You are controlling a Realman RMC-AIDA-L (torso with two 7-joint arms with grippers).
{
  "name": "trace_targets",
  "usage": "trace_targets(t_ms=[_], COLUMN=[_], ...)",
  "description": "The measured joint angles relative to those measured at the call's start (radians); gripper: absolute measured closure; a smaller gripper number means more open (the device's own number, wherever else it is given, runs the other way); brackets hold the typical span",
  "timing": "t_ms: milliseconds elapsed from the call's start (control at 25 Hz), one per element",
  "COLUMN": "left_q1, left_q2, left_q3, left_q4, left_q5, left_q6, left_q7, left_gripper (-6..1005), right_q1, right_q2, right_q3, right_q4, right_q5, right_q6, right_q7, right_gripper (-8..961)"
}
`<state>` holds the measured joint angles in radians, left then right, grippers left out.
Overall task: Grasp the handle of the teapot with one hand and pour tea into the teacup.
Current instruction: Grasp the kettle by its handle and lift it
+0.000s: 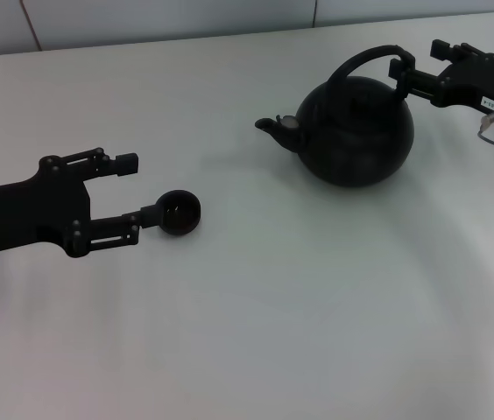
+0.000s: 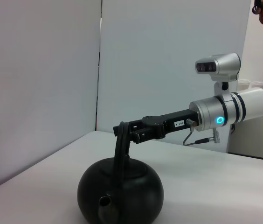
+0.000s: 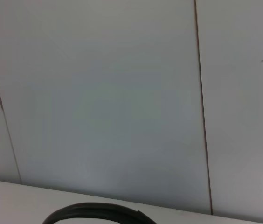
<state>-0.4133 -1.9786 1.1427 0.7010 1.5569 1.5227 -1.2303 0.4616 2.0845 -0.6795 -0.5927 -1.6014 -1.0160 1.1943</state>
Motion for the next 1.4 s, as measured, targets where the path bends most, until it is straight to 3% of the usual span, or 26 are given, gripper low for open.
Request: trace_targets(t_ms=[240, 1000, 1400], left_q1=[-0.001, 0.005, 0.005], left_q2=[0.000, 0.000, 0.000], left_q3=[0.000, 0.000, 0.000], left_q4=[0.000, 0.000, 0.000], left_q5=[0.000, 0.000, 0.000], left_q6=[-0.005, -0.014, -0.016], left_q7=[0.003, 0.008, 0.010], left_gripper=[235, 235, 236], right_q1=[0.001, 0.012, 0.020], right_q2=[0.000, 0.000, 0.003], right_q3=[-0.005, -0.026, -0.026], right_q4=[0.002, 0.019, 0.028], right_q5=[0.000, 0.007, 0.020], right_q6=[-0.006, -0.001, -0.007], right_q7=[-0.025, -0.058, -0.126], right_gripper=[136, 789, 829])
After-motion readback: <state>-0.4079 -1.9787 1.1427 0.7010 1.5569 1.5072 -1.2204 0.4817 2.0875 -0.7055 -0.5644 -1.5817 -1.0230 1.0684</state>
